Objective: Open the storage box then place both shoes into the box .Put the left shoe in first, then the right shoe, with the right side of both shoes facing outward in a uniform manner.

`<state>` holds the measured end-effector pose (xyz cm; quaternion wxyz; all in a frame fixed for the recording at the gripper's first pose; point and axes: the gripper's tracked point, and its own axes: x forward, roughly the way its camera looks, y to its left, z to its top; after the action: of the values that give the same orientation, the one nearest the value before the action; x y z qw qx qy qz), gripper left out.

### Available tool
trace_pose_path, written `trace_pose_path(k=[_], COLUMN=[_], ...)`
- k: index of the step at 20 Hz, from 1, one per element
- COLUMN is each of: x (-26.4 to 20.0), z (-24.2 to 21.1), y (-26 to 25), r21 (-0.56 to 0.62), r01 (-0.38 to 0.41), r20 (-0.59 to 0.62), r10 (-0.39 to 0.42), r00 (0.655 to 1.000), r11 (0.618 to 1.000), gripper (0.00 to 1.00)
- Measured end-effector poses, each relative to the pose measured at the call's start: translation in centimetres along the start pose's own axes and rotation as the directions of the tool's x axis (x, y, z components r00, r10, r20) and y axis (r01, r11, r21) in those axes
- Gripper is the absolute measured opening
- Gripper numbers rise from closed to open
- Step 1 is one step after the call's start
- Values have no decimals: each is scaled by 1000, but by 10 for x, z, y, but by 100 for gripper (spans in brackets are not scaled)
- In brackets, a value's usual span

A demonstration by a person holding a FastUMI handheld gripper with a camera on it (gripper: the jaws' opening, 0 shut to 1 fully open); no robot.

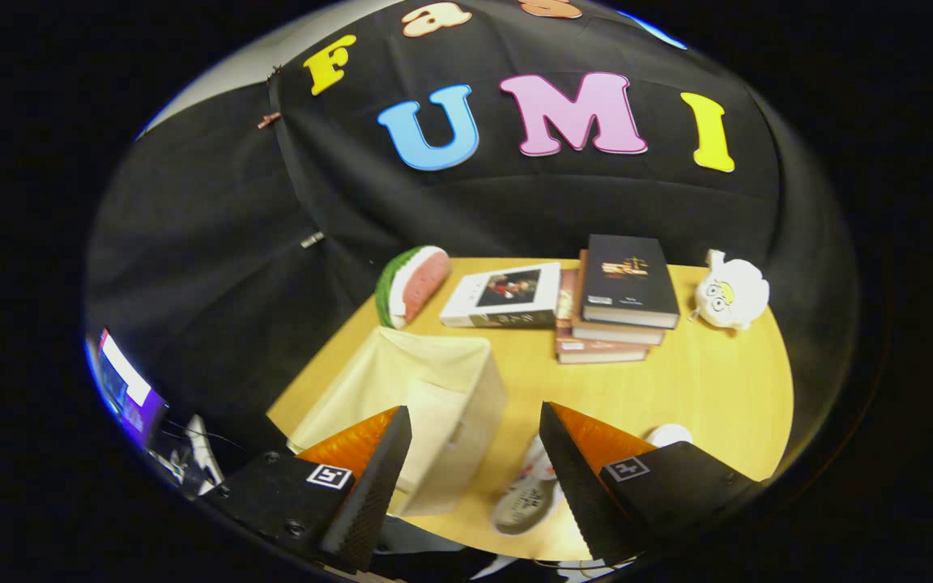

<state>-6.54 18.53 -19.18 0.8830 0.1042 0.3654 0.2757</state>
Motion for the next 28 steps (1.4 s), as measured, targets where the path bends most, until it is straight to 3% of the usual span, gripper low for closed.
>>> trace_pose_path(k=[5,6,11,15,17,19,22,28], x=[19,26,73,111,126,128,127,72], z=[-89,-103,-154,-163,-154,-152,-150,-93], y=[-59,-64,-92,-104,-104,-111,-115,-100], r21=[-64,-56,-12,81,141,185,280,368], r01=[172,184,252,298,296,325,353,334], r20=[-126,-151,-226,-189,-114,-93,-138,-106], r10=[-179,-191,-248,-279,-281,-313,-326,-318], r00=[976,970,942,941,953,945,935,942], r11=[983,981,968,951,945,927,893,868], gripper=[89,84,77,72,61,45,9,8])
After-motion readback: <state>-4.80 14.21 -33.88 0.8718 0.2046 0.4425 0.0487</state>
